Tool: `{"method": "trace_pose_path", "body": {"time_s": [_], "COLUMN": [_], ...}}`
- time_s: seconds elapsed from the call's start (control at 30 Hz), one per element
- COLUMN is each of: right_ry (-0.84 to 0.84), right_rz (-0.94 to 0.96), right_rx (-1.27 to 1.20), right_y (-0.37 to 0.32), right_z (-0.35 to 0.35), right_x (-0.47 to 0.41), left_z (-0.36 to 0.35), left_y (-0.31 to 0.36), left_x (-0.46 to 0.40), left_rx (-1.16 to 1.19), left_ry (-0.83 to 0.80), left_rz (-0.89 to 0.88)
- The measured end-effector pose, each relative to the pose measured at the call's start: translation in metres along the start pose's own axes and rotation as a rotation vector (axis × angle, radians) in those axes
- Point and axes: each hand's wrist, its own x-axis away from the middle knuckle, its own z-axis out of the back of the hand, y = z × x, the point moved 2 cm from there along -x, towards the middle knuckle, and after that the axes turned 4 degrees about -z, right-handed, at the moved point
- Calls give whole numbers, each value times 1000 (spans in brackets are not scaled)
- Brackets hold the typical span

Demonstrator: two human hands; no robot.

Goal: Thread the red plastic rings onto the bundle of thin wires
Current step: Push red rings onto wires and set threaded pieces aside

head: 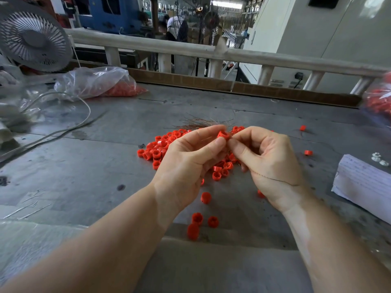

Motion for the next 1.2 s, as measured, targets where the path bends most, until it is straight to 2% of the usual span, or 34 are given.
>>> {"method": "trace_pose_path", "body": {"time_s": [0.1,0.33,1.2], "right_ry": [-62,-88,-184], "right_rz": [18,48,44], "right_rx": [-40,-107,-37], "right_y": [0,0,-2], "right_z": [-1,0,7], "right_x": [0,0,-1], "left_z": [1,0,-1], "left_y": [-1,-3,-3], "left_x": [0,1,2], "left_rx": [-28,-83,-105], "left_ry": [4,-5,-33], "left_rz": [-18,-26,25]}}
